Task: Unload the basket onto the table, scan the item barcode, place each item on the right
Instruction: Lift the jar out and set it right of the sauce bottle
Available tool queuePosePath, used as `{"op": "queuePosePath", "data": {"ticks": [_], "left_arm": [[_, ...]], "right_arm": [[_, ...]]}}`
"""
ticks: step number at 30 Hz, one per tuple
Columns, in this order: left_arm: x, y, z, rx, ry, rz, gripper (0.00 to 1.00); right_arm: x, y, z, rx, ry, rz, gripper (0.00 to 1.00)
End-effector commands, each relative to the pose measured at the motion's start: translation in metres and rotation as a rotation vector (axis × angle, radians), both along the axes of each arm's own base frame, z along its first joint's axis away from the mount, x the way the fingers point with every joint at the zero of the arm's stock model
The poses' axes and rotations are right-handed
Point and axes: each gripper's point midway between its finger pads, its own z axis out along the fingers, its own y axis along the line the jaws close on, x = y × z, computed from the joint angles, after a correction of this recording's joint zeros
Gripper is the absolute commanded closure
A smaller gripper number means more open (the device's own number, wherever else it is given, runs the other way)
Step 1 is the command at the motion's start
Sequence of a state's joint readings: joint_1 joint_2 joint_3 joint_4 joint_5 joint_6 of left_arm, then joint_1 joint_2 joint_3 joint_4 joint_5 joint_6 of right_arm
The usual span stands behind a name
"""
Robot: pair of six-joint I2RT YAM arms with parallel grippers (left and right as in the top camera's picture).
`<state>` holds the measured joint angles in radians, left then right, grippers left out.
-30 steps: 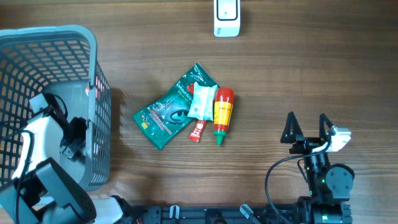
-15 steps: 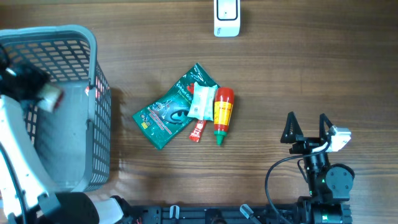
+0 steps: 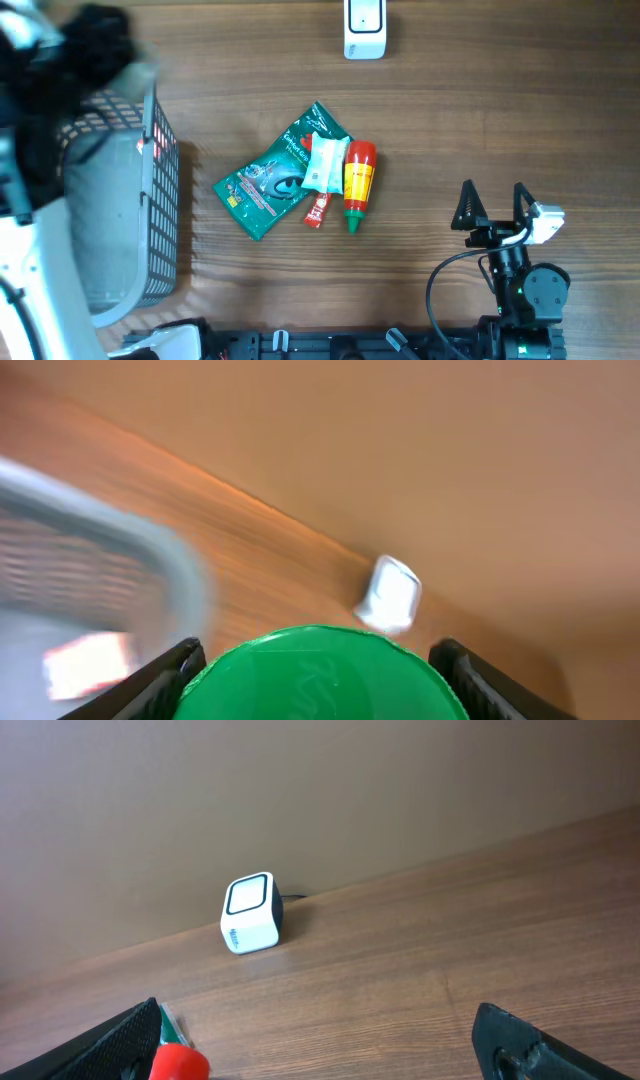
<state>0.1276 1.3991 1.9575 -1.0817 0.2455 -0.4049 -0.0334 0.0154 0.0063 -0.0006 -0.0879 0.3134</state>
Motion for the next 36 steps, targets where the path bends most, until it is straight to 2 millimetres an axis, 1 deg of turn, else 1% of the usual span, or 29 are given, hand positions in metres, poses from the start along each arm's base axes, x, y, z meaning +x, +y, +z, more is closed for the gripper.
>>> {"op": "queuePosePath", "data": {"ticks": [1, 2, 3, 4, 5, 7, 9, 10, 11, 12, 13, 17, 18, 21, 24, 28, 31, 33, 34, 36], "left_arm": [[0.014, -0.077, -0.013, 0.029, 0.026, -0.194, 0.31], [0.019, -0.099, -0.021, 0.048, 0.040, -0.236, 0.31], [0.022, -0.112, -0.027, 0.058, 0.050, -0.261, 0.31], [0.026, -0.136, -0.037, 0.072, 0.067, -0.307, 0.31], [0.029, -0.151, -0.044, 0.078, 0.080, -0.338, 0.31], [0.034, -0.191, -0.067, 0.089, 0.123, -0.424, 0.31], [0.039, -0.232, -0.100, 0.109, 0.186, -0.504, 0.31], [0.041, -0.245, -0.114, 0.117, 0.211, -0.527, 0.31], [0.042, -0.262, -0.132, 0.129, 0.244, -0.558, 0.31], [0.042, -0.282, -0.156, 0.145, 0.285, -0.594, 0.31], [0.042, -0.294, -0.169, 0.154, 0.307, -0.613, 0.31], [0.037, -0.349, -0.241, 0.202, 0.402, -0.705, 0.31], [0.034, -0.359, -0.255, 0.212, 0.418, -0.722, 0.30], [0.024, -0.379, -0.295, 0.238, 0.488, -0.758, 0.30], [0.015, -0.386, -0.323, 0.239, 0.556, -0.754, 0.30], [0.010, -0.390, -0.341, 0.238, 0.600, -0.751, 0.30], [0.006, -0.388, -0.361, 0.257, 0.649, -0.751, 0.30], [-0.002, -0.389, -0.376, 0.254, 0.695, -0.767, 0.30], [-0.006, -0.392, -0.382, 0.244, 0.712, -0.781, 0.29], [-0.011, -0.396, -0.389, 0.239, 0.730, -0.798, 0.22]], "right_arm": [[-0.001, -0.001, 0.003, 0.004, -0.012, -0.007, 0.00], [-0.001, -0.001, 0.003, 0.004, -0.012, -0.006, 0.00], [-0.001, -0.001, 0.003, 0.004, -0.012, -0.007, 0.00], [-0.001, -0.001, 0.003, 0.004, -0.012, -0.006, 0.00], [-0.001, -0.001, 0.003, 0.004, -0.012, -0.007, 0.00], [-0.001, -0.001, 0.003, 0.004, -0.012, -0.007, 0.00], [-0.001, -0.001, 0.003, 0.004, -0.012, -0.006, 0.00], [-0.001, -0.001, 0.003, 0.004, -0.012, -0.007, 0.00], [-0.001, -0.001, 0.003, 0.004, -0.012, -0.006, 0.00], [-0.001, -0.001, 0.003, 0.004, -0.012, -0.006, 0.00], [-0.001, -0.001, 0.003, 0.004, -0.012, -0.006, 0.00], [-0.001, -0.001, 0.003, 0.004, -0.012, -0.007, 0.00], [-0.001, -0.001, 0.003, 0.004, -0.012, -0.006, 0.00], [-0.001, -0.001, 0.003, 0.004, -0.012, -0.006, 0.00], [-0.001, -0.001, 0.003, 0.004, -0.012, -0.006, 0.00], [-0.001, -0.001, 0.003, 0.004, -0.012, -0.007, 0.00], [-0.001, -0.001, 0.003, 0.004, -0.012, -0.006, 0.00], [-0.001, -0.001, 0.003, 0.004, -0.012, -0.007, 0.00], [-0.001, -0.001, 0.003, 0.004, -0.012, -0.007, 0.00], [-0.001, -0.001, 0.003, 0.004, -0.012, -0.006, 0.00]]}}
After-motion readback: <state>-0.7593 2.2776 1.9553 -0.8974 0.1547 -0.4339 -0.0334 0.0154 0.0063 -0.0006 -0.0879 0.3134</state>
